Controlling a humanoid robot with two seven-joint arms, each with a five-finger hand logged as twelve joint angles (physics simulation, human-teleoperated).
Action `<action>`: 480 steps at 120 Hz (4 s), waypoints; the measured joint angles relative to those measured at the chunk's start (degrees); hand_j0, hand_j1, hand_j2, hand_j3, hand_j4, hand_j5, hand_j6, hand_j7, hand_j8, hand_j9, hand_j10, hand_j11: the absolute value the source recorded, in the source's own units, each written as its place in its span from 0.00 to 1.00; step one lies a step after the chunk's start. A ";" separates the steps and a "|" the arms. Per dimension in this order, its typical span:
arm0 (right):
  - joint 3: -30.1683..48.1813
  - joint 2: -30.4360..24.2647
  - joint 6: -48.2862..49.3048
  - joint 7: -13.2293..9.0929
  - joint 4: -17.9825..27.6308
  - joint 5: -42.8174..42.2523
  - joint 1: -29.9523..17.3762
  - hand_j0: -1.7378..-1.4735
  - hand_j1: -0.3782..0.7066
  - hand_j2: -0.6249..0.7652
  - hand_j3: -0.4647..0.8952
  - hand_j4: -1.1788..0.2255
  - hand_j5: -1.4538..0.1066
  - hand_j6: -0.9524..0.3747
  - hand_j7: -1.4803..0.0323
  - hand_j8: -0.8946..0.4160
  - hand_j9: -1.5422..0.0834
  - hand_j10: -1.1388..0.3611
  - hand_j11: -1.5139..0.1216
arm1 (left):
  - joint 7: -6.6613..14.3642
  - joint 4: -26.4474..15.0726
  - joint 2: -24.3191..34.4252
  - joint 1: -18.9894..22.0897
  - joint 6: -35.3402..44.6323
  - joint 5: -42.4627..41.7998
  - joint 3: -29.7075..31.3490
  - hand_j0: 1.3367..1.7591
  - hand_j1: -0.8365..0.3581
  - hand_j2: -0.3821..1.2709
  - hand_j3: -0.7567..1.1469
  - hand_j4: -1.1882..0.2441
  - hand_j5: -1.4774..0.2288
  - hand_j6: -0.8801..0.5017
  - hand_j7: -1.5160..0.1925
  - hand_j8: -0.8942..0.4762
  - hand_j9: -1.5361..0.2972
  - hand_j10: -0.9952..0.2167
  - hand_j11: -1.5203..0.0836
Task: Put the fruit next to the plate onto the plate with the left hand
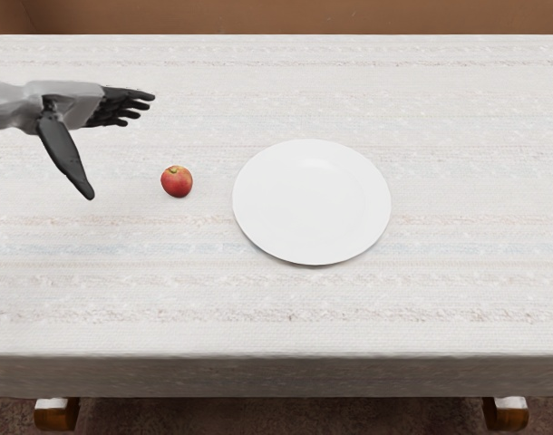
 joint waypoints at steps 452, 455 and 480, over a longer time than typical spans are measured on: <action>0.11 0.00 -0.02 -0.02 -0.01 0.07 0.07 0.30 0.04 0.45 0.34 0.83 0.92 0.71 0.97 0.67 0.94 0.75 0.91 | 35.18 13.29 -39.90 2.18 29.11 37.24 10.87 0.76 0.56 0.29 0.40 0.53 0.54 0.32 0.56 0.34 0.53 0.46 0.60; 0.11 0.00 -0.02 -0.02 -0.01 0.07 0.07 0.30 0.04 0.45 0.34 0.83 0.92 0.71 0.97 0.67 0.94 0.75 0.91 | 35.18 13.63 -40.45 2.18 29.11 37.24 10.87 0.76 0.56 0.29 0.40 0.53 0.54 0.32 0.56 0.34 0.53 0.46 0.60; 0.11 0.00 -0.02 -0.01 -0.01 0.07 0.07 0.30 0.04 0.45 0.34 0.83 0.92 0.71 0.97 0.67 0.94 0.75 0.91 | 35.18 14.74 -40.78 2.36 29.00 37.27 10.89 0.76 0.50 0.30 0.40 0.48 0.49 0.28 0.51 0.30 0.49 0.41 0.55</action>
